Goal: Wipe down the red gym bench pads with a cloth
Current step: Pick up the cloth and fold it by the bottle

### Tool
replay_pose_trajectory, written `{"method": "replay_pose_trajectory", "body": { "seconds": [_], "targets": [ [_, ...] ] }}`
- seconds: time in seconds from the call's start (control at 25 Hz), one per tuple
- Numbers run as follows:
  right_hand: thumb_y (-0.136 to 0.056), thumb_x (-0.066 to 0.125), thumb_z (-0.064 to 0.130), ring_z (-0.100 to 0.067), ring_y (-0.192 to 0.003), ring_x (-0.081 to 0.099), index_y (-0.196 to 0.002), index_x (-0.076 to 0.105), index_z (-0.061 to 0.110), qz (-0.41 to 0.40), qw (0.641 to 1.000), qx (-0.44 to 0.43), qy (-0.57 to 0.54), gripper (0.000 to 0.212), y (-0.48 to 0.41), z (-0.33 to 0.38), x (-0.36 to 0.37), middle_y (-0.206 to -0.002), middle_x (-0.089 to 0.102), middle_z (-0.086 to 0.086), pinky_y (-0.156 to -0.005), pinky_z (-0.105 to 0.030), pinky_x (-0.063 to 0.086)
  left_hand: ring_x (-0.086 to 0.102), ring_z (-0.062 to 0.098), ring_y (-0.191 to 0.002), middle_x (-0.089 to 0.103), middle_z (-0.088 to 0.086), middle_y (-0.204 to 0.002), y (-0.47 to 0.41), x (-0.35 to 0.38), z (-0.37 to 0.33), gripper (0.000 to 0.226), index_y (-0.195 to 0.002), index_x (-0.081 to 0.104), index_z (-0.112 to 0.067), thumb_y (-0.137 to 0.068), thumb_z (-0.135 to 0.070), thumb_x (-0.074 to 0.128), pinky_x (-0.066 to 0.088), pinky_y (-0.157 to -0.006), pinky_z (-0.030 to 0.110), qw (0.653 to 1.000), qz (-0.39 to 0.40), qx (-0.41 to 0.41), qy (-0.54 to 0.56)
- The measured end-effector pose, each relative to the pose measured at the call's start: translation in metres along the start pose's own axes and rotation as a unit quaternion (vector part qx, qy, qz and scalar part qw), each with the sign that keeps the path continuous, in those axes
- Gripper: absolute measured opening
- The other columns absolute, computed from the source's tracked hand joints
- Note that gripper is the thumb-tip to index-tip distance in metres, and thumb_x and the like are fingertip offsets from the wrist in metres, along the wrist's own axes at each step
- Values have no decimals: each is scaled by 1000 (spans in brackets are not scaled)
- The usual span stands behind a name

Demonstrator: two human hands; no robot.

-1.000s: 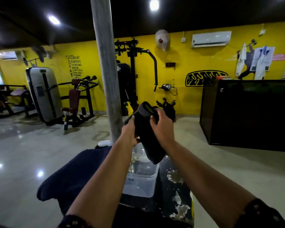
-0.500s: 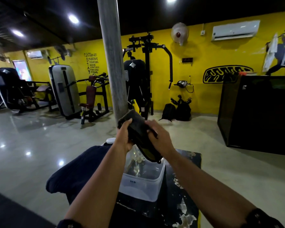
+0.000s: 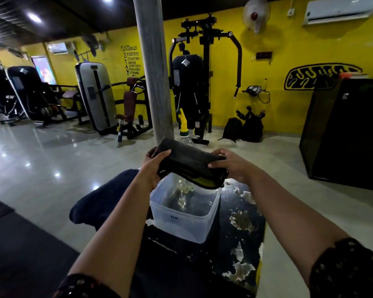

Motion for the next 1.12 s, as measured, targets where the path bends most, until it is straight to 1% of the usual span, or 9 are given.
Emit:
{"method": "replay_pose_trajectory", "body": {
  "seconds": [0.24,0.36,0.44,0.56,0.68,0.8,0.88,1.0,1.12],
  "targets": [
    [-77,50,-10,-24,-87,58,-95,68,14,-39,991,30,125,35,-17,22,-18,-92,64,-10,-66,-28,48,59,33,-108,47,12,-131,17,-5,9,100,-145,28,-27,-67,-19,89,60,-66,40,934,-13,-48,-354],
    [-78,46,-8,-19,-83,55,-96,71,7,-40,959,-3,281,35,-28,31,-3,-88,63,-8,-59,-22,41,66,29,-93,54,8,-108,27,9,25,75,-132,40,-23,-72,-17,85,59,-62,35,832,-11,-52,-553],
    [-80,48,-5,-19,-87,56,-97,73,9,-22,940,-8,339,32,-36,24,10,-91,64,-7,-60,-21,41,71,27,-84,65,7,-95,28,11,46,51,-111,58,-12,-70,-22,87,61,-71,38,785,15,-97,-612],
    [-81,55,1,-20,-103,59,-100,73,14,27,903,-32,428,29,-53,15,30,-107,67,-6,-80,-23,45,72,22,-75,70,6,-78,27,5,64,42,-93,67,-11,-65,-32,90,60,-79,38,740,25,-170,-651],
    [-84,57,1,-19,-104,58,-113,69,13,119,866,-30,485,34,-69,5,50,-115,65,-5,-79,-21,44,67,14,-75,69,-6,-81,22,8,62,34,-84,68,-23,-66,-45,86,55,-72,28,613,49,-170,-770],
    [-88,53,-2,-16,-97,53,-124,62,10,205,825,31,526,39,-83,-21,63,-125,61,-9,-75,-21,40,61,22,-109,63,-5,-117,20,26,66,47,-116,63,-25,-78,-48,76,51,-86,31,445,109,-146,-877],
    [-90,55,0,-20,-103,53,-129,57,9,203,803,51,559,40,-89,-38,65,-130,57,-10,-80,-24,38,55,26,-120,58,-2,-130,14,34,79,57,-130,55,-23,-82,-49,72,48,-95,36,409,151,-154,-887],
    [-90,62,10,-25,-115,55,-130,57,14,130,765,41,630,40,-94,-54,57,-130,57,-8,-85,-27,39,34,31,-139,21,1,-161,6,41,105,98,-154,22,-23,-78,-51,76,37,-110,44,442,261,-152,-845],
    [-89,65,25,-25,-114,57,-127,57,16,98,737,41,668,40,-88,-58,49,-125,59,-3,-85,-30,44,-4,31,-149,-32,-1,-157,5,37,124,111,-150,-23,-29,-86,-54,64,15,-119,47,382,343,-114,-850]
  ]
}}
Point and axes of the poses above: each hand's wrist, its own y-axis away from the middle knuckle, its own x-axis out of the palm, z = x × y, the point moved 6 cm from there along -y, towards the middle knuckle
